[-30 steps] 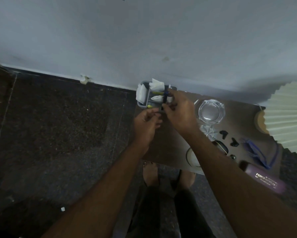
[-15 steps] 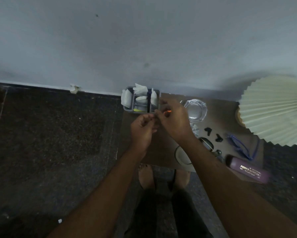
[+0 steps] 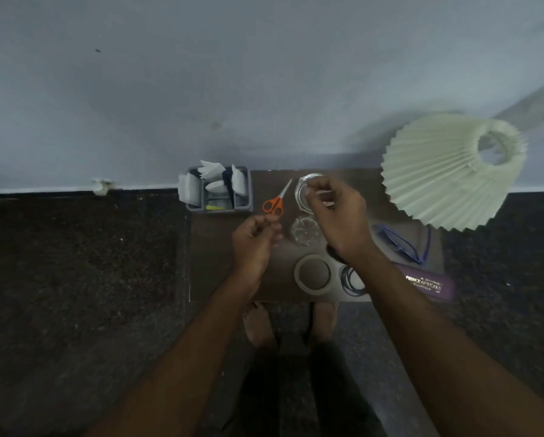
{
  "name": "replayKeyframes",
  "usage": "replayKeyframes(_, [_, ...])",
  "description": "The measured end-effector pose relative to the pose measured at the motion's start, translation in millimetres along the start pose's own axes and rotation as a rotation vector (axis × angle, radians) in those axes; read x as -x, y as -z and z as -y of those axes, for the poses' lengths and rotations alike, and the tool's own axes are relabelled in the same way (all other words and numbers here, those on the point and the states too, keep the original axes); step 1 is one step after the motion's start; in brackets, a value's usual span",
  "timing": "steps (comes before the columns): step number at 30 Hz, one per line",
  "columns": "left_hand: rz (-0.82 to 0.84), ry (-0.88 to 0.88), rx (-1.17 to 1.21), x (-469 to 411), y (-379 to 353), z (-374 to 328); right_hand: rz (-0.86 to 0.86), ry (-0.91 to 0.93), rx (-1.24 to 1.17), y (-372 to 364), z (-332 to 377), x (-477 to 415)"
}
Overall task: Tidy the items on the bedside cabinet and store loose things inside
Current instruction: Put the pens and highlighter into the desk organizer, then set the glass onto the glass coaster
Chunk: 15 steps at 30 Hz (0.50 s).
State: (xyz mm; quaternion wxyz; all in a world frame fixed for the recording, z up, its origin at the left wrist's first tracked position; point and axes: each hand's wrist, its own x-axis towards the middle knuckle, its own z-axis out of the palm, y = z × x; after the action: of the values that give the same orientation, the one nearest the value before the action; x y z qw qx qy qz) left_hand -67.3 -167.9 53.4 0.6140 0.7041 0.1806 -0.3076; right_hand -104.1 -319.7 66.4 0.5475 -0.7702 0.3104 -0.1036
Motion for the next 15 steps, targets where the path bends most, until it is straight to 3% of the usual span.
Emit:
replayKeyframes(7, [0.009, 0.054, -0.085, -5.1, -7.7, 16.4, -0.063, -0.227, -0.121, 26.6, -22.6, 9.7])
replayKeyframes(15, [0.040, 0.204, -0.084, -13.9, -16.6, 24.7, 0.020, -0.422, -0.204, 21.6, -51.4, 18.0])
